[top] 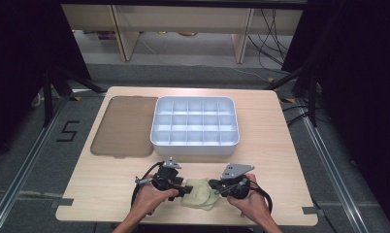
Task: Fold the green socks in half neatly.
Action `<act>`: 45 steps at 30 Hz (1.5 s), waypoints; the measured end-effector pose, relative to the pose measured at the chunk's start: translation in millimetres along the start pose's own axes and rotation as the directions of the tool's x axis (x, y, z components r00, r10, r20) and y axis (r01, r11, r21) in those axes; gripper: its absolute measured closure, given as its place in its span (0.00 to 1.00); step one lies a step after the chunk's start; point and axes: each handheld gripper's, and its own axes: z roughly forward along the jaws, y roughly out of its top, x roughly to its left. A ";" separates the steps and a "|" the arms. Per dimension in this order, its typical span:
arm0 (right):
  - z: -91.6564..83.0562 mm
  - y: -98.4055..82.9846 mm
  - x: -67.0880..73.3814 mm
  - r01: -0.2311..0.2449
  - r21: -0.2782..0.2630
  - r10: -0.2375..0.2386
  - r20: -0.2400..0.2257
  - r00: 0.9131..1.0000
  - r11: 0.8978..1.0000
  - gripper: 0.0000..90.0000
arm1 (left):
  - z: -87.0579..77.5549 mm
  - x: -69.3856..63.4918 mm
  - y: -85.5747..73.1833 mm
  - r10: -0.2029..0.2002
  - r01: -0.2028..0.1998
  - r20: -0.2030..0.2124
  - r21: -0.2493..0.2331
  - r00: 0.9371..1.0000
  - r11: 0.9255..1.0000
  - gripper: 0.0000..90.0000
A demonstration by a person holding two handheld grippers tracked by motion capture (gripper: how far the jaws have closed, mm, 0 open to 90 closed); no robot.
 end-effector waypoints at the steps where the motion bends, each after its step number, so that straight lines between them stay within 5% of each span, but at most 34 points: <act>1: -0.4 0.1 0.9 -0.001 0.007 0.002 -0.006 1.000 1.000 0.96 | 2.4 -1.4 0.9 -0.012 0.012 -0.002 -0.008 1.000 1.000 0.51; 2: 0.4 -0.1 1.9 0.006 -0.002 -0.006 -0.014 1.000 1.000 0.96 | 2.9 1.6 2.6 0.035 -0.035 -0.001 0.030 0.999 0.999 0.51; 4: -0.7 -0.3 2.3 0.004 -0.003 -0.004 -0.008 1.000 1.000 0.96 | 5.8 0.3 2.6 0.008 -0.008 -0.007 0.009 1.000 1.000 0.52; 6: -0.7 -0.4 2.2 0.002 -0.005 -0.002 -0.004 1.000 1.000 0.96 | 4.6 3.8 3.6 0.041 -0.040 -0.002 0.044 0.999 0.998 0.52; 7: -0.8 -0.4 2.0 0.001 -0.004 -0.001 -0.005 1.000 1.000 0.96 | 6.8 1.8 3.7 0.005 -0.005 -0.002 0.012 1.000 1.000 0.52; 9: -0.7 -0.4 1.7 0.008 -0.005 -0.008 -0.006 1.000 1.000 0.96 | 4.7 4.9 5.3 0.043 -0.042 -0.003 0.043 0.999 0.998 0.53; 10: -1.2 -0.3 1.6 0.010 -0.001 -0.010 -0.010 1.000 1.000 0.96 | 6.6 2.6 5.4 0.005 -0.005 -0.003 0.011 1.000 1.000 0.53; 13: -1.4 -0.5 2.7 0.003 -0.002 -0.003 -0.015 1.000 1.000 0.96 | 6.2 4.6 6.4 0.025 -0.025 -0.004 0.029 1.000 0.999 0.54; 14: -1.3 -0.6 3.0 0.014 -0.008 -0.014 -0.012 1.000 1.000 0.96 | 8.3 2.9 6.3 0.000 0.000 -0.008 0.006 1.000 1.000 0.55; 24: -0.7 0.7 11.0 0.022 0.002 -0.022 -0.035 0.999 1.000 0.96 | 8.5 6.1 9.2 0.057 -0.057 -0.001 0.051 0.998 0.997 0.63; 31: 2.2 1.1 16.5 0.045 -0.005 -0.045 -0.043 0.998 0.999 0.96 | 12.5 0.4 6.9 0.023 -0.023 -0.012 0.008 1.000 1.000 0.78; 40: 13.5 3.1 28.1 0.075 0.018 -0.073 -0.069 0.995 0.997 0.96 | 9.2 -4.9 8.2 0.046 -0.046 -0.024 -0.005 0.999 0.999 0.93; 41: 16.1 3.3 31.1 0.067 0.021 -0.065 -0.079 0.995 0.998 0.96 | 6.3 -1.9 9.4 0.098 -0.098 -0.025 0.027 0.995 0.995 0.93; 42: 18.1 3.9 32.6 0.082 0.025 -0.079 -0.085 0.993 0.996 0.96 | 8.0 -5.5 8.6 0.048 -0.048 -0.028 -0.007 0.998 0.999 0.93; 45: 22.3 4.1 36.5 0.089 0.037 -0.085 -0.100 0.991 0.995 0.96 | 6.2 -2.4 9.6 0.081 -0.081 -0.031 0.002 0.996 0.997 0.93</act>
